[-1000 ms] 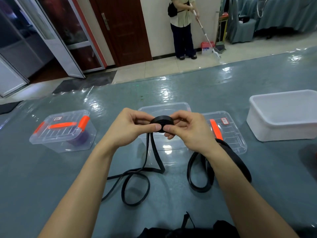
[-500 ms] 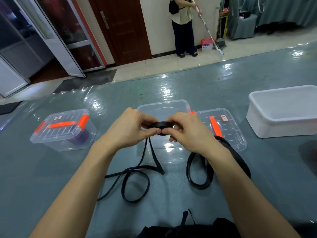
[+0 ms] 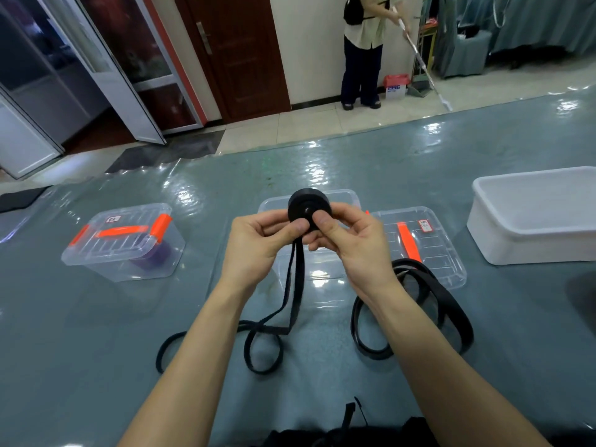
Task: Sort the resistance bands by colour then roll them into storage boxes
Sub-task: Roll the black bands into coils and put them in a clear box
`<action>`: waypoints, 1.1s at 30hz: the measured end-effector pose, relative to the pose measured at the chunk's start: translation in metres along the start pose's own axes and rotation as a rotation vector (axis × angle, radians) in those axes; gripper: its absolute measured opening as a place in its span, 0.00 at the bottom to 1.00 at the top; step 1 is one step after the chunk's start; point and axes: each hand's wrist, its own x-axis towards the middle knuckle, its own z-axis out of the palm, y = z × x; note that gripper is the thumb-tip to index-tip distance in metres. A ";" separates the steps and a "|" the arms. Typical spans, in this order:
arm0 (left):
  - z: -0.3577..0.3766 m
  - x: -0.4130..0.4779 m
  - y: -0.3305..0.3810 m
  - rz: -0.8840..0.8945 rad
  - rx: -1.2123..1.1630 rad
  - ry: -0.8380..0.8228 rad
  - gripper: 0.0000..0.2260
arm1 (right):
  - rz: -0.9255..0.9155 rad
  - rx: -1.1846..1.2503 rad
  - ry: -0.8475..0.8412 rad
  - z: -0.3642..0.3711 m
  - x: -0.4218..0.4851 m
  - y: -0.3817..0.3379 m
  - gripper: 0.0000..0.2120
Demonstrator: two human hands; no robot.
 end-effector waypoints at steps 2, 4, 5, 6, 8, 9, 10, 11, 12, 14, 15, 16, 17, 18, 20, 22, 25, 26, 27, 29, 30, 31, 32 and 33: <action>-0.013 0.003 0.002 0.010 0.121 -0.044 0.14 | 0.000 -0.239 -0.036 -0.008 0.002 -0.001 0.11; -0.027 0.006 0.008 0.021 0.310 -0.136 0.12 | -0.004 -0.496 -0.100 -0.020 0.002 -0.007 0.17; -0.033 0.007 0.012 0.036 0.432 -0.190 0.11 | -0.001 -0.587 -0.136 -0.025 0.003 -0.011 0.23; -0.036 0.010 0.016 0.063 0.579 -0.247 0.10 | 0.001 -0.665 -0.173 -0.027 0.003 -0.014 0.27; -0.038 0.016 0.024 0.148 0.904 -0.360 0.07 | -0.018 -0.815 -0.258 -0.025 0.002 -0.016 0.21; -0.036 0.019 0.029 0.184 1.044 -0.411 0.09 | -0.026 -0.865 -0.292 -0.023 0.001 -0.015 0.14; -0.034 0.021 0.033 0.212 1.153 -0.452 0.11 | -0.023 -0.879 -0.306 -0.021 0.000 -0.013 0.08; -0.030 0.022 0.038 0.231 1.230 -0.480 0.12 | -0.008 -0.860 -0.303 -0.021 0.000 -0.011 0.05; -0.028 0.023 0.042 0.251 1.281 -0.500 0.11 | 0.021 -0.824 -0.291 -0.022 0.000 -0.010 0.04; -0.020 0.022 0.048 0.288 1.370 -0.522 0.09 | 0.074 -0.751 -0.280 -0.026 0.001 -0.011 0.04; -0.017 0.022 0.049 0.305 1.424 -0.523 0.09 | 0.092 -0.735 -0.279 -0.026 0.001 -0.012 0.04; -0.014 0.022 0.050 0.319 1.482 -0.519 0.09 | 0.103 -0.738 -0.270 -0.026 0.000 -0.011 0.05; -0.012 0.023 0.051 0.325 1.533 -0.514 0.09 | 0.099 -0.760 -0.254 -0.024 -0.001 -0.010 0.05; -0.011 0.024 0.050 0.330 1.577 -0.512 0.09 | 0.077 -0.794 -0.240 -0.022 -0.001 -0.007 0.05; -0.009 0.025 0.049 0.337 1.651 -0.518 0.10 | 0.021 -0.887 -0.250 -0.022 -0.001 -0.002 0.05; -0.009 0.025 0.048 0.341 1.676 -0.540 0.10 | -0.021 -0.970 -0.303 -0.023 -0.001 0.002 0.06; -0.017 0.028 0.048 0.250 1.412 -0.562 0.08 | -0.068 -0.891 -0.280 -0.025 -0.002 0.002 0.04; -0.022 0.029 0.047 0.185 1.209 -0.534 0.07 | -0.071 -0.787 -0.245 -0.025 -0.002 0.000 0.05; -0.028 0.029 0.046 0.123 1.016 -0.484 0.09 | -0.064 -0.649 -0.202 -0.024 -0.002 -0.003 0.06; -0.038 0.024 0.037 0.043 0.713 -0.359 0.13 | -0.055 -0.369 -0.107 -0.026 0.001 -0.012 0.07; -0.040 0.019 0.030 0.021 0.565 -0.297 0.14 | -0.060 -0.269 -0.073 -0.027 0.003 -0.017 0.07; -0.037 0.013 0.023 0.005 0.411 -0.240 0.15 | -0.065 -0.203 -0.051 -0.027 0.004 -0.020 0.07; -0.033 0.008 0.017 0.002 0.280 -0.190 0.15 | -0.065 -0.154 -0.041 -0.025 0.004 -0.022 0.06; -0.026 0.004 0.012 0.009 0.186 -0.148 0.15 | -0.060 -0.110 -0.035 -0.021 0.003 -0.021 0.06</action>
